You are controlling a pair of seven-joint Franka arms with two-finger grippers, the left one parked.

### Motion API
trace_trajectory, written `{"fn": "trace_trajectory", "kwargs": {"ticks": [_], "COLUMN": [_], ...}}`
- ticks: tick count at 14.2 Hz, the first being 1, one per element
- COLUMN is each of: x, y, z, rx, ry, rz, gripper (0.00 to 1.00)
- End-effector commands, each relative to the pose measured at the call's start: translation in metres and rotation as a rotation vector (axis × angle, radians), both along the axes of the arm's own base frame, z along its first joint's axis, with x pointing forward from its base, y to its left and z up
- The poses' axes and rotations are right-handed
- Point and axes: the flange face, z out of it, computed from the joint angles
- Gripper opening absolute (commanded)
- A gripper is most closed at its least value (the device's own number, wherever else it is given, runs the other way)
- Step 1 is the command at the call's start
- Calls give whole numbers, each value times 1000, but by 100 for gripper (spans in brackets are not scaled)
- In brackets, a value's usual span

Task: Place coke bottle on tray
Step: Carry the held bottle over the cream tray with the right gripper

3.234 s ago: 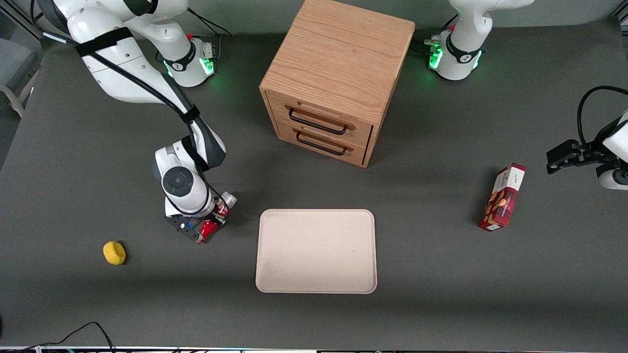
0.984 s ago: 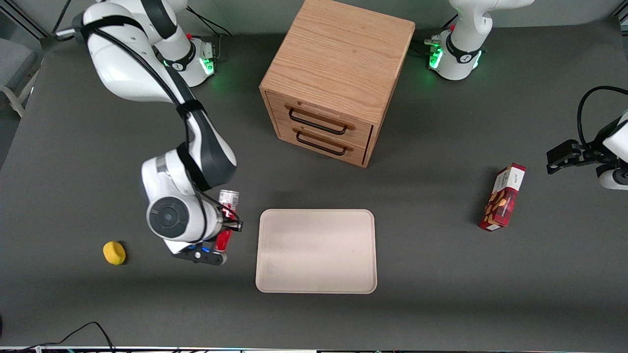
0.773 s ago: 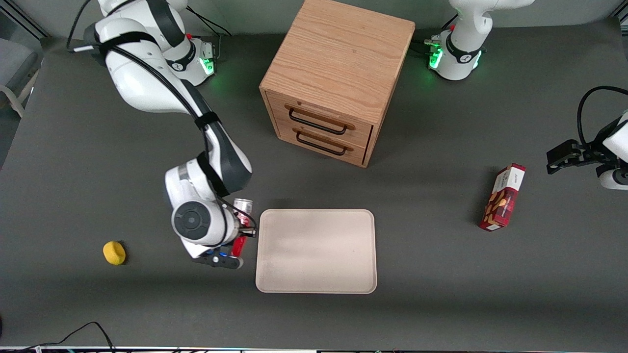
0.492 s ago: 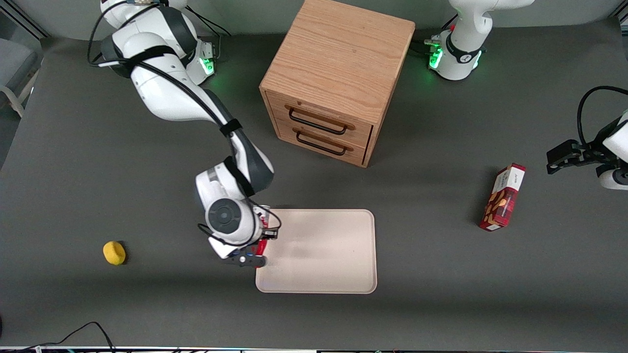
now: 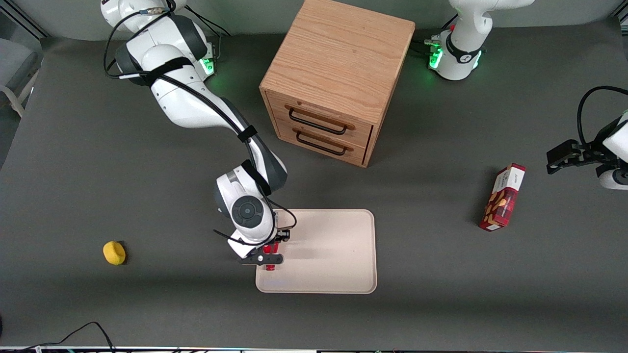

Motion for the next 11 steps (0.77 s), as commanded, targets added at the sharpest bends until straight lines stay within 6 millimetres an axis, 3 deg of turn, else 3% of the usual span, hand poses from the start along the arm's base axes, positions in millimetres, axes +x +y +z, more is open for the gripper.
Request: {"fn": "trace_trajectory", "kwargs": {"ticks": [1,2,3,11], "x": [7,6,10,11], "y": [1,2,-3,-6], "z": [7,6,8,8], "rx": [-2,-6,-12,-13], "ry": [-26,-26,-34,-41], "rz": [15,18,3,-41], "gripper": [27,87,100,100]}}
